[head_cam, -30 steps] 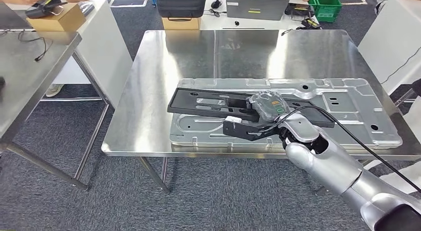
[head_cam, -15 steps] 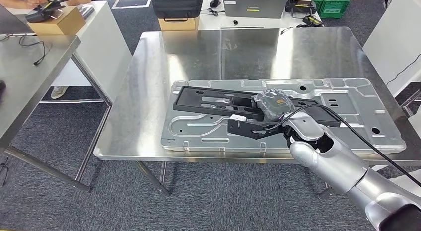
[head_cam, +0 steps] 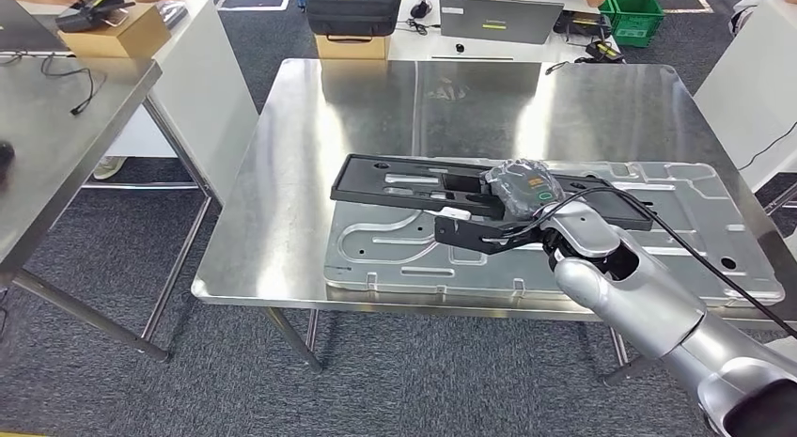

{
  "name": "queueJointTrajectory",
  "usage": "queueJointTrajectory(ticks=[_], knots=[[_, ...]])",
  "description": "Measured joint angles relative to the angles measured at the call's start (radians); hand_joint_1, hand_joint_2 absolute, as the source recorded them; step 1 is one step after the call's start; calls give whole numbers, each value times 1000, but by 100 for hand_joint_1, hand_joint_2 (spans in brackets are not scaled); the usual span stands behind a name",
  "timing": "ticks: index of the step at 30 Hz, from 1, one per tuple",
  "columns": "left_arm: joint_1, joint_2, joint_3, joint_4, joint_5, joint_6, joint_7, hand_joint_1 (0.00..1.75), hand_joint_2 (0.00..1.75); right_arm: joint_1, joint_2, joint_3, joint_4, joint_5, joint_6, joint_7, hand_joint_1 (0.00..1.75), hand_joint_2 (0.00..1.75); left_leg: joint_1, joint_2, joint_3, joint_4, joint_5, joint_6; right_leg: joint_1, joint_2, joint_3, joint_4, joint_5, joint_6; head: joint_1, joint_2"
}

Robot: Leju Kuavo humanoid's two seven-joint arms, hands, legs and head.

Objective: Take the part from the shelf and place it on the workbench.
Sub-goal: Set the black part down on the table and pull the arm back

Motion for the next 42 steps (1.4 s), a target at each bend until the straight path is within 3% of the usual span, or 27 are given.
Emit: queueJointTrajectory(ticks=[1,3,5,9,11,13,14,15,16,17,19,21,24,26,28,29,30,31,33,35,39,41,42], knots=[[2,0,0,0,1,0,0,0,175,0,-2,0,0,-1,0,1,175,175,3,-1,2,3,-4,-4,-2,0,18,-47,34,3,0,0],[3,0,1,0,1,0,0,0,175,-4,-4,0,0,-2,0,2,175,175,5,-4,1,21,-20,-17,-9,0,85,-194,105,14,0,0],[3,1,1,0,0,2,-1,0,175,-7,-6,1,0,-4,0,4,175,175,4,-5,-5,40,-35,-27,-12,5,123,-276,132,9,-1,0],[4,2,2,0,-4,6,-10,0,175,-10,-11,0,-1,-7,3,14,175,175,7,-4,-17,68,-57,-38,-12,8,126,-283,128,-15,-2,0],[4,3,2,0,-8,8,-13,0,175,-14,-16,-1,-2,-9,5,20,175,175,13,-3,-64,171,-108,-53,-14,8,128,-285,128,-22,-3,0],[3,3,2,0,-11,11,-14,0,175,-15,-22,-2,-3,-11,8,24,175,175,20,-2,-138,317,-163,-63,-14,7,129,-286,126,-24,-4,0],[2,3,3,0,-10,11,-14,0,175,-14,-25,-2,-3,-12,10,25,175,175,22,-2,-164,360,-170,-64,-14,7,130,-286,125,-25,-4,0],[0,3,3,0,-9,11,-15,0,175,-13,-28,-1,-3,-13,11,26,175,175,21,-2,-172,365,-159,-61,-13,8,133,-286,123,-25,-4,0],[0,3,4,0,-7,9,-14,0,175,-13,-30,-2,-3,-14,12,26,175,175,19,-2,-159,327,-129,-55,-11,8,136,-286,122,-25,-4,0],[1,3,5,0,-4,8,-13,0,175,-13,-32,-2,-3,-16,12,27,175,175,14,-3,-129,255,-86,-43,-8,9,142,-289,121,-25,-4,0],[5,6,8,0,-1,6,-12,0,175,-14,-36,-2,-5,-18,12,29,175,175,-1,-3,-64,102,-16,-9,-6,10,154,-299,120,-24,-3,0],[5,8,9,0,1,4,-13,0,175,-14,-40,-2,-5,-19,13,33,175,175,-13,-2,-37,34,2,12,-7,8,159,-308,121,-18,-2,0],[6,8,12,0,0,1,-14,0,175,-13,-46,-4,-6,-19,13,35,175,175,-10,-3,-19,0,10,19,-5,5,159,-309,115,-6,-1,0],[5,9,14,0,-2,1,-14,0,175,-15,-50,-5,-6,-19,13,35,175,175,-4,-4,-4,-22,20,18,-2,2,126,-232,68,-6,0,0],[5,8,15,0,-2,1,-14,0,175,-14,-53,-4,-6,-20,13,35,175,175,-5,-4,-3,-22,19,18,-1,1,56,-86,0,-3,0,0],[6,7,15,0,-2,1,-14,0,175,-12,-54,-4,-6,-20,13,35,175,175,-6,-5,-3,-20,18,18,-1,1,27,-31,-17,0,0,0],[8,6,15,0,-2,0,-14,0,175,-10,-55,-4,-6,-20,13,36,175,175,-6,-5,-3,-17,15,16,-1,1,14,-10,-15,3,0,0],[9,6,15,0,-2,0,-14,0,175,-9,-56,-4,-6,-20,13,36,175,175,-5,-6,-3,-12,12,13,-2,1,23,-35,9,6,0,0],[9,6,16,0,-2,0,-14,0,175,-10,-56,-4,-6,-20,13,36,175,175,-4,-7,-3,5,-1,4,-4,0,89,-175,82,9,0,0],[8,6,17,0,-2,0,-14,0,175,-12,-56,-5,-6,-20,13,36,175,175,-7,-6,-9,27,-17,-6,-3,1,141,-281,119,3,0,0],[8,7,17,0,-12,6,-17,0,175,-11,-57,-5,-7,-20,13,36,175,175,-8,-5,-20,47,-32,-16,-3,2,149,-298,121,-17,0,0],[7,8,17,0,-23,8,-26,0,175,-13,-57,-5,-7,-20,13,37,175,175,-1,-4,-52,120,-75,-33,-10,1,151,-300,122,-23,-1,0],[6,8,17,0,-28,8,-30,0,175,-13,-57,-6,-7,-20,13,37,175,175,5,-4,-84,190,-108,-44,-11,1,151,-300,121,-25,-1,0]])
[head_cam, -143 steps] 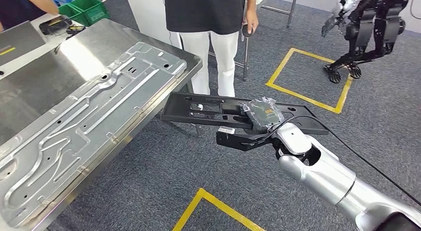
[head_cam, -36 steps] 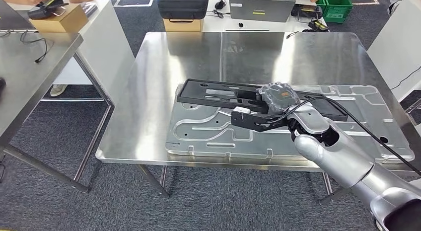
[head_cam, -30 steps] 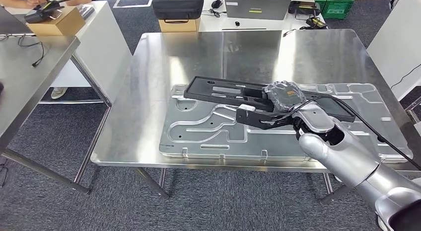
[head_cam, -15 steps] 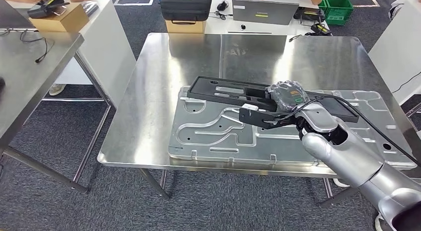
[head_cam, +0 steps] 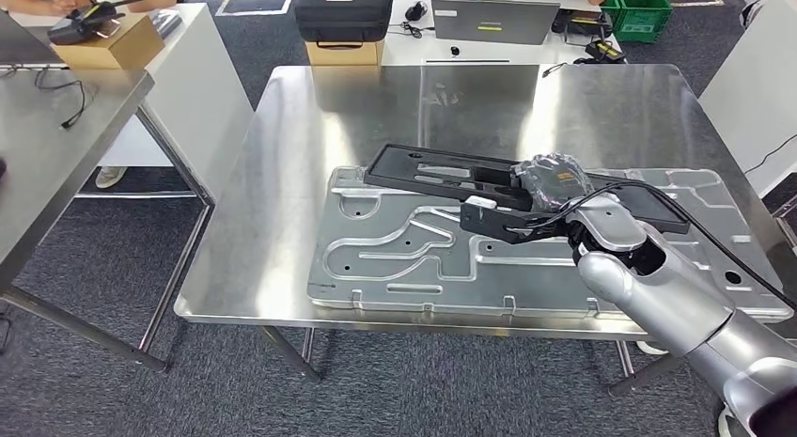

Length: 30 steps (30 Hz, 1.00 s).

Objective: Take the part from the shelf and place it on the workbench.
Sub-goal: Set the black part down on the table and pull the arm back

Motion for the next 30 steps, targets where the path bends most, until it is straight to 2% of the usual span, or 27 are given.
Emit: queueJointTrajectory(ticks=[2,3,4,5,7,8,9,12,13,14,15,17,18,19,20,22,23,24,26,28,29,30], knots=[[-2,0,0,0,-6,-1,-7,0,175,2,-1,0,0,-1,0,0,175,175,13,1,-67,139,-52,-14,-1,0,0,0,-1,-1,0,0],[-3,0,0,0,-8,-2,-10,0,175,4,-1,1,0,-2,0,0,175,175,17,1,-84,170,-55,-17,-2,0,1,0,-2,-1,0,0],[-4,0,0,0,-9,-1,-11,0,175,5,-2,1,0,-2,0,0,175,175,19,1,-79,156,-38,-17,-2,0,2,0,-2,0,-1,0],[-4,0,0,0,-10,-1,-12,0,175,6,-2,1,-1,-2,0,0,175,175,19,1,-54,99,-5,-14,-2,1,4,0,-3,1,-1,0],[-4,0,0,0,-10,0,-14,0,175,5,-3,-1,-4,-2,0,1,175,175,14,1,21,-61,66,0,-2,3,9,-3,-4,4,-1,0],[-4,0,0,0,-10,1,-15,0,175,4,-4,-2,-6,-3,0,2,175,175,9,1,48,-122,86,8,-2,4,10,-6,-4,7,0,0],[-5,0,0,0,-9,2,-15,0,175,4,-5,-2,-7,-3,1,4,175,175,5,1,62,-153,92,13,-2,3,11,-9,-3,12,0,0],[-3,0,0,0,-9,7,-15,0,175,8,-9,-4,-8,-5,1,7,44,44,1,1,74,-176,96,21,-4,1,15,-18,-1,29,1,0],[-2,0,0,0,-9,9,-14,0,175,7,-10,-4,-10,-5,1,7,0,0,3,2,81,-186,102,25,-3,0,9,-5,-12,32,1,0],[-3,0,0,0,-9,11,-13,0,175,7,-12,-5,-11,-5,1,8,0,0,4,2,87,-195,107,29,-1,-1,-7,31,-35,32,2,0],[-3,0,0,0,-10,13,-13,0,175,6,-13,-6,-12,-5,1,8,0,0,6,3,90,-200,110,32,1,-1,-35,92,-68,31,3,0],[-2,-2,0,0,-10,12,-14,0,175,10,-16,-6,-13,-4,2,9,0,0,3,2,91,-200,109,36,6,-1,-107,240,-129,31,3,0],[-1,-2,0,0,-10,11,-16,0,175,13,-17,-6,-13,-4,3,9,0,0,3,2,91,-198,107,37,8,-1,-130,284,-138,32,3,0],[1,-3,0,0,-9,10,-18,0,131,15,-19,-6,-13,-5,3,10,0,0,3,1,91,-195,105,37,8,-1,-135,288,-126,34,3,0],[2,-4,0,0,-7,11,-19,0,87,15,-20,-6,-13,-5,3,11,0,0,4,0,92,-191,102,36,7,-1,-117,248,-97,36,3,0],[1,-4,0,0,-2,10,-19,0,0,13,-21,-7,-15,-6,3,12,0,0,5,-1,90,-176,91,26,3,-2,-48,103,-30,41,4,0],[1,-4,0,0,2,7,-16,0,0,12,-21,-7,-15,-6,3,12,0,0,4,-1,87,-166,84,21,2,0,-20,47,-10,39,3,0],[0,-4,0,0,4,4,-14,0,0,12,-21,-7,-16,-6,4,12,0,0,2,-1,84,-159,79,17,1,2,-4,14,-2,36,3,0],[1,-4,0,0,8,-2,-11,0,0,13,-21,-7,-17,-6,4,13,0,0,1,-1,81,-154,74,14,4,5,-2,5,-1,22,2,0],[2,-4,0,0,8,-5,-11,0,0,13,-21,-7,-18,-6,4,15,0,0,4,-1,74,-136,61,8,3,5,-2,5,1,12,2,0],[1,-4,0,0,8,-6,-11,0,0,12,-21,-8,-19,-6,4,15,0,0,7,0,58,-100,39,1,0,4,-2,4,2,8,2,0],[1,-3,0,0,8,-7,-11,0,0,12,-21,-8,-20,-6,4,15,0,0,10,0,33,-41,8,-7,-1,4,-2,4,2,6,1,0]])
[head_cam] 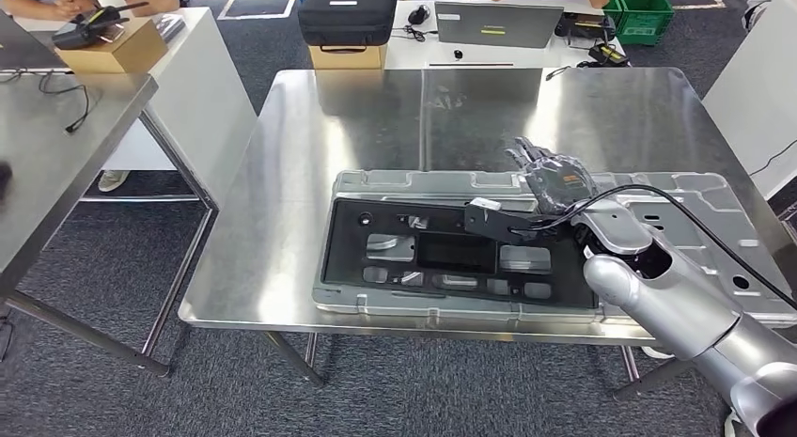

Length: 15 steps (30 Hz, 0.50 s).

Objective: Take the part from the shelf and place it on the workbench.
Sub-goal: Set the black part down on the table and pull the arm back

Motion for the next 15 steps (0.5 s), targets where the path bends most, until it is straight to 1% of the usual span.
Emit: queueJointTrajectory(ticks=[1,2,3,4,5,6,7,8,9,10,11,13,14,15], knots=[[0,0,0,0,0,-1,0,0,0,0,0,0,-1,0,0,0,0,0,3,1,-35,75,-35,-7,-1,-1,-1,0,0,-2,-1,0],[0,0,0,0,0,-2,0,0,0,0,0,0,-1,0,0,0,0,0,7,1,-70,149,-63,-12,-1,-1,-1,0,0,-3,-1,0],[1,0,0,0,0,-3,0,0,0,1,0,0,-1,0,0,0,0,0,9,1,-95,198,-77,-13,-1,-1,-2,0,0,-3,-1,0],[2,0,0,0,0,-3,0,0,0,1,0,0,-1,0,0,0,0,0,9,1,-102,209,-72,-11,0,0,-2,0,0,-3,-1,0],[2,0,0,0,0,-4,0,0,0,1,0,0,-1,0,0,0,0,0,7,1,-89,176,-48,-6,2,0,-1,0,0,-2,-1,0],[1,0,0,0,0,-4,-1,0,0,1,0,0,-2,0,0,0,0,0,3,1,-57,107,-12,4,4,0,1,-1,0,-2,-1,0],[0,1,0,0,0,-4,-1,0,0,0,0,-1,-3,0,-1,0,0,0,-4,1,-17,23,25,19,5,0,4,-3,0,-2,-1,0],[-2,2,0,0,0,-3,-1,0,0,-1,0,-1,-4,0,-1,0,0,0,-11,3,17,-50,51,33,6,0,6,-5,1,-1,-1,0],[-4,2,0,0,0,-3,-2,0,0,-1,0,-2,-5,0,-1,0,0,0,-18,4,40,-98,66,44,6,-1,7,-8,1,1,-1,0],[-4,3,0,0,0,-3,-2,0,0,-2,0,-2,-5,0,-1,0,0,0,-23,6,49,-119,70,50,5,-2,7,-10,2,5,-1,0],[-4,3,0,0,0,-3,-3,0,0,-2,0,-2,-5,0,-1,0,0,0,-26,7,49,-125,70,52,5,-3,8,-14,4,10,-1,0],[-4,3,0,0,0,-4,-6,0,0,-1,-1,-3,-5,0,-1,0,0,0,-22,8,60,-146,83,52,7,-5,8,-13,0,18,-1,0],[-5,3,0,0,0,-5,-7,0,0,-3,-1,-3,-5,1,-1,-1,0,0,-19,8,67,-158,91,53,8,-5,0,8,-16,20,0,0],[-6,3,0,0,0,-6,-8,0,0,-4,-2,-4,-6,1,-1,-1,0,0,-16,9,72,-167,97,53,10,-6,-20,53,-44,20,0,0]])
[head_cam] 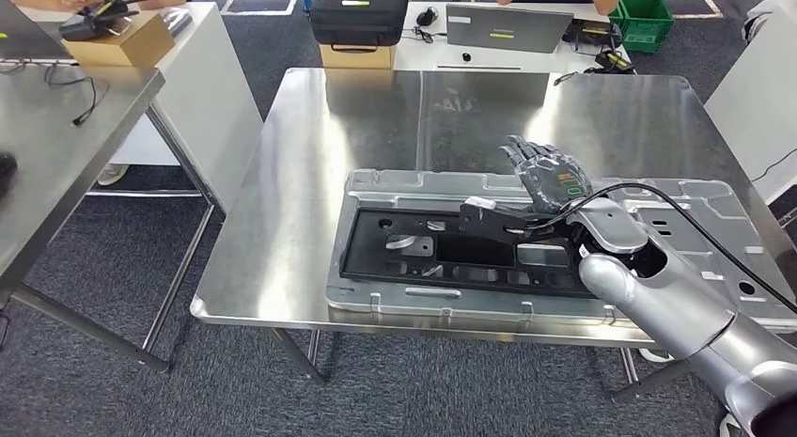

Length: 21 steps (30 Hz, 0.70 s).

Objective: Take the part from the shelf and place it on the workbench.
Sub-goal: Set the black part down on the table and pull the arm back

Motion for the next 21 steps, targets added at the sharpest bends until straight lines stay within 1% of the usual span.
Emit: queueJointTrajectory(ticks=[2,3,4,5,6,7,8,9,10,11,13,14,15,17,18,19,20,21], knots=[[-1,-1,0,0,0,-3,-2,0,0,1,-2,0,0,1,0,-1,0,0,0,0,0,-1,2,2,2,0,-66,145,-71,1,0,0],[1,-2,0,0,0,-4,-2,0,0,4,-2,0,0,0,0,-1,0,0,0,-1,-1,0,2,2,3,0,-95,206,-92,3,1,0],[2,-3,0,0,0,-5,-2,0,0,6,-2,1,0,0,1,-1,0,0,0,-1,-1,1,1,1,2,0,-109,234,-94,5,0,0],[3,-3,0,0,0,-5,-2,0,0,7,-3,1,0,-1,1,-1,0,0,1,-2,-2,5,-1,0,1,-1,-103,219,-76,7,1,0],[4,-4,0,0,0,-5,-2,0,0,7,-3,1,0,-1,1,-1,0,0,2,-2,-2,10,-5,-3,-1,-1,-76,164,-43,9,1,0],[4,-4,0,0,0,-5,-3,0,0,6,-3,1,0,-1,1,-1,0,0,3,-3,-3,18,-10,-8,-3,-1,-39,88,-7,13,1,0],[3,-4,0,0,0,-5,-3,0,0,5,-2,1,0,-1,1,-1,0,0,2,-3,-6,30,-19,-14,-4,0,-5,21,19,12,0,0],[3,-4,0,0,0,-5,-3,0,0,5,-2,1,0,-1,1,-1,0,0,1,-3,-10,41,-26,-19,-5,1,18,-26,33,10,0,0],[2,-4,0,0,0,-5,-3,0,0,6,-2,1,0,-1,1,-1,0,0,-1,-3,-14,49,-31,-23,-5,3,29,-49,36,5,-1,0],[2,-4,0,0,0,-5,-3,0,0,6,-2,1,0,-1,1,-1,0,0,-2,-3,-18,53,-34,-25,-2,4,29,-52,34,-3,-1,0],[3,-3,0,0,0,-6,-3,0,0,6,-3,1,-1,-1,0,-1,0,0,1,-3,-22,61,-41,-30,-4,4,26,-52,36,-13,-1,0],[3,-2,0,0,0,-6,-4,0,0,6,-3,1,-1,-1,0,-1,0,0,3,-3,-33,87,-57,-36,-6,4,26,-52,37,-17,-1,0],[2,-2,0,0,-1,-6,-4,0,0,5,-3,1,-1,-1,0,-1,0,0,6,-3,-54,134,-84,-43,-8,4,26,-53,38,-20,-2,0],[2,-2,0,0,-1,-7,-5,0,0,5,-3,0,-2,0,0,-1,0,0,14,-3,-123,280,-150,-58,-9,3,25,-53,38,-22,-3,0],[3,-2,0,0,-1,-7,-5,0,0,5,-3,1,-2,1,0,-1,0,0,18,-3,-155,344,-170,-62,-9,3,25,-53,38,-22,-3,0],[3,-2,0,0,-1,-7,-5,0,0,5,-3,1,-2,1,0,-1,0,0,19,-3,-173,376,-174,-62,-8,3,25,-53,37,-22,-3,0],[3,-2,0,0,-1,-8,-5,0,0,5,-3,1,-2,1,0,-1,0,0,19,-3,-172,367,-159,-59,-8,4,26,-53,37,-22,-3,0],[3,-2,0,0,-1,-9,-5,0,0,5,-2,1,-3,1,0,-1,0,0,17,-3,-152,316,-128,-53,-6,5,27,-53,37,-22,-3,0]])
